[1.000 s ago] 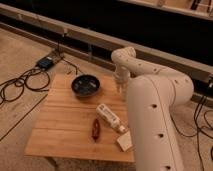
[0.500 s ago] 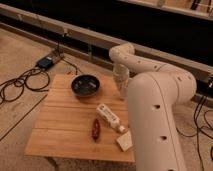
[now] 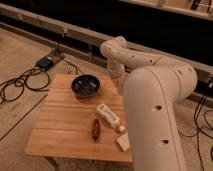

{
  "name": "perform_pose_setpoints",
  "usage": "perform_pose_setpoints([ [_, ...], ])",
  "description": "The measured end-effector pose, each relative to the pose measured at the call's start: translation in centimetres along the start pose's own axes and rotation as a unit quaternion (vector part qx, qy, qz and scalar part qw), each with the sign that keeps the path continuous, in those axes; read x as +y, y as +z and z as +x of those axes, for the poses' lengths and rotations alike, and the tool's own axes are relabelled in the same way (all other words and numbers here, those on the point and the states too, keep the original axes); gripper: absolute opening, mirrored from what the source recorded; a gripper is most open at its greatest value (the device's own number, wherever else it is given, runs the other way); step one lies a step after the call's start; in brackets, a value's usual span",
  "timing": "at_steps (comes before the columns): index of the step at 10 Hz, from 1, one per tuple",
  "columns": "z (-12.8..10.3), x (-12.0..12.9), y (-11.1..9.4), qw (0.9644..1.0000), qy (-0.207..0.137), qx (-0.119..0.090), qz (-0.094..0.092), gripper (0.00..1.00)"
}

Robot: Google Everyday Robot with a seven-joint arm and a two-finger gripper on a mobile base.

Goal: Pick up the ceramic cup

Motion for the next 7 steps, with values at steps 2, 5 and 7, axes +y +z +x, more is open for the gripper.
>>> perform_pose_setpoints([
  [2, 0.0, 0.2, -0.27, 1.0, -0.004, -0.001, 0.003, 0.0],
  [5, -0.02, 0.19, -0.32, 1.0, -0.004, -0.001, 0.003, 0.0],
  [7, -0.03, 0.18, -0.3, 1.0, -0.004, -0.001, 0.003, 0.0],
])
